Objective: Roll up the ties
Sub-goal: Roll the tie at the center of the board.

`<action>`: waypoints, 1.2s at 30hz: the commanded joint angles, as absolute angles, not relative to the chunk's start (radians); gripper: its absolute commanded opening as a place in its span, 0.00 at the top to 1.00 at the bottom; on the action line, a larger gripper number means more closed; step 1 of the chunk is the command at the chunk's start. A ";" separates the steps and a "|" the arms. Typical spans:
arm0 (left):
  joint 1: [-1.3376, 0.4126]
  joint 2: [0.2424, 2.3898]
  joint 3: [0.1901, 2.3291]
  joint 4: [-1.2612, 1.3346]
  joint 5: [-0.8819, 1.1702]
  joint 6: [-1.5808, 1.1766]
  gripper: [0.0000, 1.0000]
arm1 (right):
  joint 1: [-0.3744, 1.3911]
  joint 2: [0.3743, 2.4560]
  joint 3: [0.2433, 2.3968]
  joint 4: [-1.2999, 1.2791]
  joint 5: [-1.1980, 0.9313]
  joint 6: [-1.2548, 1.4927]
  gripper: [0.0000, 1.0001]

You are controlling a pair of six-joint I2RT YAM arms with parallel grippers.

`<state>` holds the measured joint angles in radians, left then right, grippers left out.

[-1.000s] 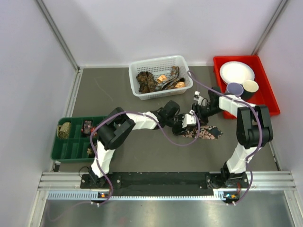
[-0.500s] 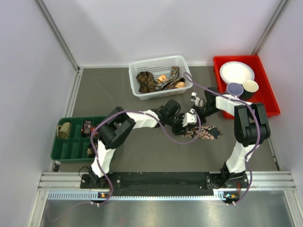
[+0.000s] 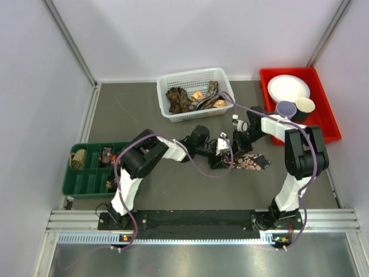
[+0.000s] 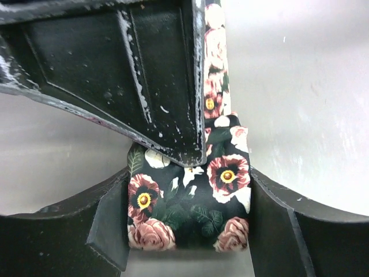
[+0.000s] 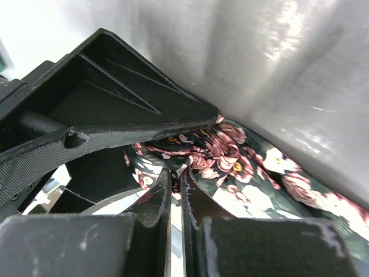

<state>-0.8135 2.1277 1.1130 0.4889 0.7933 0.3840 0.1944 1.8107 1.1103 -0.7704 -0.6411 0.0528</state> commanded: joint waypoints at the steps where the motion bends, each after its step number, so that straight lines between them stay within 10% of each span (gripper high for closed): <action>1: -0.818 2.236 1.062 0.632 0.871 0.200 0.29 | 0.204 1.850 1.089 -0.745 -0.265 -0.041 1.00; 10: -0.819 2.234 1.083 0.400 0.804 0.291 0.72 | 0.203 1.867 1.135 -0.788 -0.375 -0.066 1.00; 16: -0.821 2.129 1.106 -0.026 0.537 0.526 0.75 | 0.129 1.822 1.206 -0.853 -0.625 -0.097 0.60; 25: -0.844 2.143 1.183 -0.293 0.402 0.588 0.71 | 0.113 1.755 1.125 -0.793 -0.900 -0.052 0.44; 32: -0.867 2.169 1.236 -0.345 0.379 0.597 0.64 | 0.155 1.838 1.108 -0.736 -0.778 -0.020 0.51; 36: -0.867 2.174 1.249 -0.353 0.385 0.589 0.54 | 0.163 1.864 1.112 -0.739 -0.645 -0.020 1.00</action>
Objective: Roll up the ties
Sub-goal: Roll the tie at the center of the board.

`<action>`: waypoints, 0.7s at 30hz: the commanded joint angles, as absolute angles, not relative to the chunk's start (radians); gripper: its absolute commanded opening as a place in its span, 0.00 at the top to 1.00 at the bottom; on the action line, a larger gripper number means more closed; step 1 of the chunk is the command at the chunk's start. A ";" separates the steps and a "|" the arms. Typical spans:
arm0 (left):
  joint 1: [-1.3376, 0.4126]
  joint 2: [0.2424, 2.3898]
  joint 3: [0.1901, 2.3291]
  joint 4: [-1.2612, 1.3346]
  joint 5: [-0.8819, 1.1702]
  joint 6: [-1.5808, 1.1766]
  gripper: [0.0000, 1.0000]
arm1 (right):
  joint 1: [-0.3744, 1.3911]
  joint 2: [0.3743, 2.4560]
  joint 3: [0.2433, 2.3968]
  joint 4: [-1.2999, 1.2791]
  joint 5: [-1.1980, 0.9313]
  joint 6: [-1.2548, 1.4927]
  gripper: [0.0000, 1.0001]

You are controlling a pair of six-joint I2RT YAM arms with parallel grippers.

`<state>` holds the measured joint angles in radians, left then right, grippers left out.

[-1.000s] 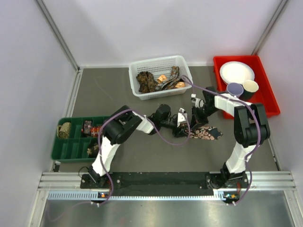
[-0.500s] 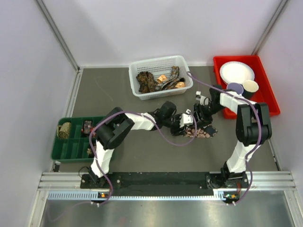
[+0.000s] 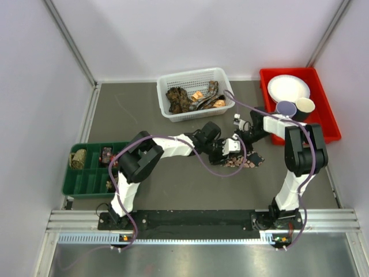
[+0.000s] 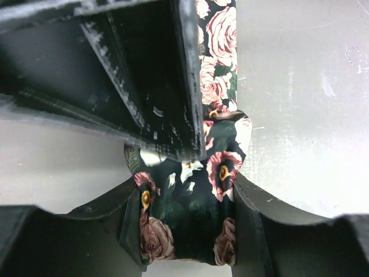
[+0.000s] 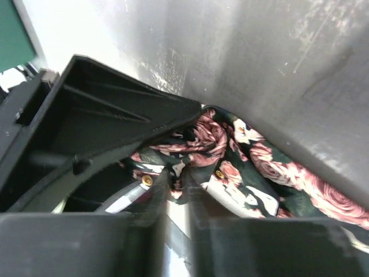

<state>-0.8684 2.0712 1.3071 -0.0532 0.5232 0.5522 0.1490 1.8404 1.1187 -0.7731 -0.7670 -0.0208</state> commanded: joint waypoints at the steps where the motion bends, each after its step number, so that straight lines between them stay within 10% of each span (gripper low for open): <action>1: -0.865 2.178 1.252 -0.359 0.394 0.580 0.50 | 0.163 1.868 1.115 -0.742 -0.597 -0.024 1.00; 8: -0.786 2.134 1.165 -0.031 0.694 0.434 0.14 | 0.170 1.887 1.114 -0.741 -0.434 -0.025 1.00; 21: -0.798 2.256 1.023 0.784 0.882 0.129 0.18 | 0.255 1.933 1.186 -0.779 -0.235 -0.040 1.00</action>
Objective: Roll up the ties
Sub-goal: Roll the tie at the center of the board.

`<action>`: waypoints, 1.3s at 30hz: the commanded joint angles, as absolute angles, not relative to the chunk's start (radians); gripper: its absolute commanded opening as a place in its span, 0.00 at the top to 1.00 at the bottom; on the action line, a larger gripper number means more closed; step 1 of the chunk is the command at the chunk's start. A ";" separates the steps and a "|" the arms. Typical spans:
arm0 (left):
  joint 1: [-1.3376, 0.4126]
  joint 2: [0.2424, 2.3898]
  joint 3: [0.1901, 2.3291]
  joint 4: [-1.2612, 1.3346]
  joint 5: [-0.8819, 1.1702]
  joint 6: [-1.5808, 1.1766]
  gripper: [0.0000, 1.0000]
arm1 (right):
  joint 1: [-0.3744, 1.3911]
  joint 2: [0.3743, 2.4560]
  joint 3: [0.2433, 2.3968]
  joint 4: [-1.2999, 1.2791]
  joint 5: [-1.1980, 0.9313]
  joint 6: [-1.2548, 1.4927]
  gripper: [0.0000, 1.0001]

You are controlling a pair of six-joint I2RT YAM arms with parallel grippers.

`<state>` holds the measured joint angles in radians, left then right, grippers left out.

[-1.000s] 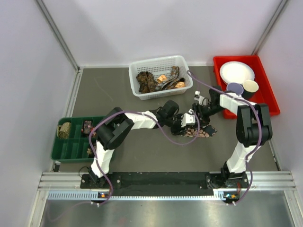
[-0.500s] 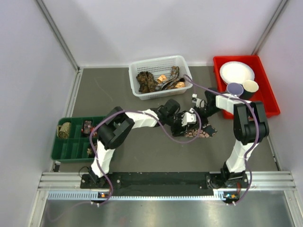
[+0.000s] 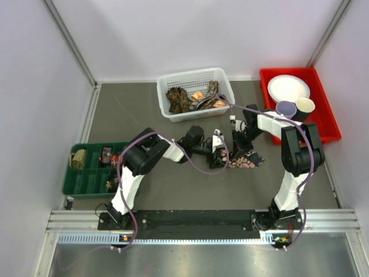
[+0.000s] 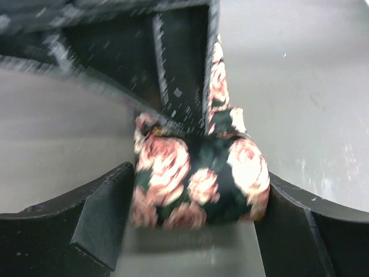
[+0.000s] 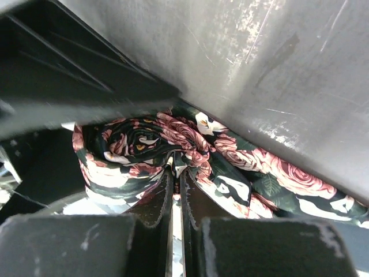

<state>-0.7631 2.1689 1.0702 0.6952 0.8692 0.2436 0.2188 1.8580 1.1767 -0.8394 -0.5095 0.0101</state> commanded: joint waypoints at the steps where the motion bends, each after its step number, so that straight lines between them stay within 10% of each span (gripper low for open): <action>1: -0.799 2.267 1.025 0.819 0.887 0.109 0.21 | 0.264 1.942 1.192 -0.784 -0.229 -0.041 1.00; 6: -0.807 2.289 1.025 0.830 0.871 0.072 0.43 | 0.287 1.948 1.212 -0.793 -0.193 -0.045 1.00; 14: -0.819 2.180 1.094 0.159 0.652 0.371 0.72 | 0.288 1.944 1.248 -0.807 -0.314 -0.034 1.00; 19: -0.822 2.151 1.123 -0.124 0.487 0.517 0.81 | 0.216 1.864 1.284 -0.891 -0.483 -0.066 0.76; 29: -0.860 2.204 1.239 -0.342 0.370 0.584 0.76 | 0.087 1.730 1.158 -0.870 -0.886 -0.063 0.46; 35: -0.871 2.220 1.275 -0.360 0.365 0.586 0.68 | 0.126 1.795 1.166 -0.847 -0.850 -0.043 0.48; 39: -0.871 2.230 1.298 -0.373 0.374 0.568 0.60 | 0.146 1.841 1.161 -0.850 -0.735 -0.058 0.66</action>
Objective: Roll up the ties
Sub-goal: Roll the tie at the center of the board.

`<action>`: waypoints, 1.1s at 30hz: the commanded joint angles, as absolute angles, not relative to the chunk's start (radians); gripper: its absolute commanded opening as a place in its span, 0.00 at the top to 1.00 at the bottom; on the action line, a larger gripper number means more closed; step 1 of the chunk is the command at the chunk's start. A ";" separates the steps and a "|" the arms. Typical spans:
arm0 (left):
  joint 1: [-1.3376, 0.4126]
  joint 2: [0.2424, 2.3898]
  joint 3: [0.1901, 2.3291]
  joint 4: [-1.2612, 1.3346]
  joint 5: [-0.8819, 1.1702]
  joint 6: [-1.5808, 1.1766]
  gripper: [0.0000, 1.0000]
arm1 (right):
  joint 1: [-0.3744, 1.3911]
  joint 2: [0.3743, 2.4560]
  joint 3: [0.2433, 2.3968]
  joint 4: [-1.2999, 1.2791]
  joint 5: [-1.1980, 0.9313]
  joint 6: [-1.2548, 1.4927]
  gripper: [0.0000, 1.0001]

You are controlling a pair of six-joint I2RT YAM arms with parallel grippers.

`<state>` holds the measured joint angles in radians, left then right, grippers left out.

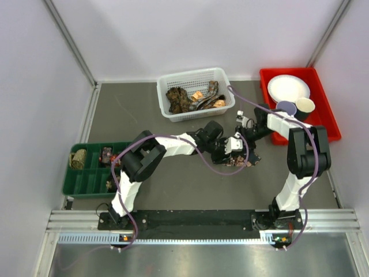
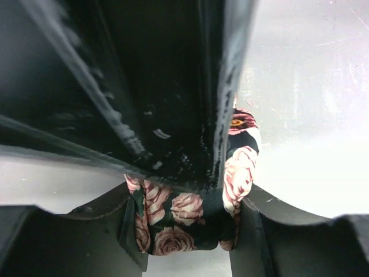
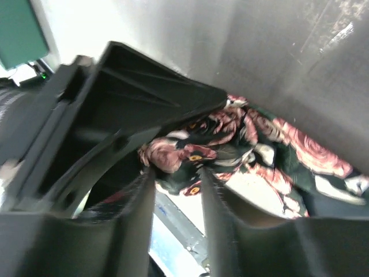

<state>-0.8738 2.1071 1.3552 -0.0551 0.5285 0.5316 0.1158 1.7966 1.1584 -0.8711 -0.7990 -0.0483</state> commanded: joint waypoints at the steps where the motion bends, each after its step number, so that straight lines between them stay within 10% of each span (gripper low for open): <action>1: -0.871 2.232 1.302 -0.373 0.376 0.563 0.56 | 0.146 1.847 1.152 -0.851 -0.686 -0.063 0.81; 3: -0.870 2.232 1.305 -0.371 0.420 0.565 0.47 | 0.146 1.862 1.150 -0.845 -0.623 -0.066 1.00; 13: -0.808 2.145 1.155 0.069 0.725 0.454 0.23 | 0.146 1.884 1.186 -0.821 -0.332 -0.084 1.00; 28: -0.845 2.243 1.131 0.692 0.859 0.163 0.23 | 0.181 1.930 1.200 -0.807 -0.229 -0.095 1.00; 33: -0.854 2.241 1.144 0.587 0.838 0.184 0.46 | 0.183 1.930 1.203 -0.807 -0.251 -0.100 1.00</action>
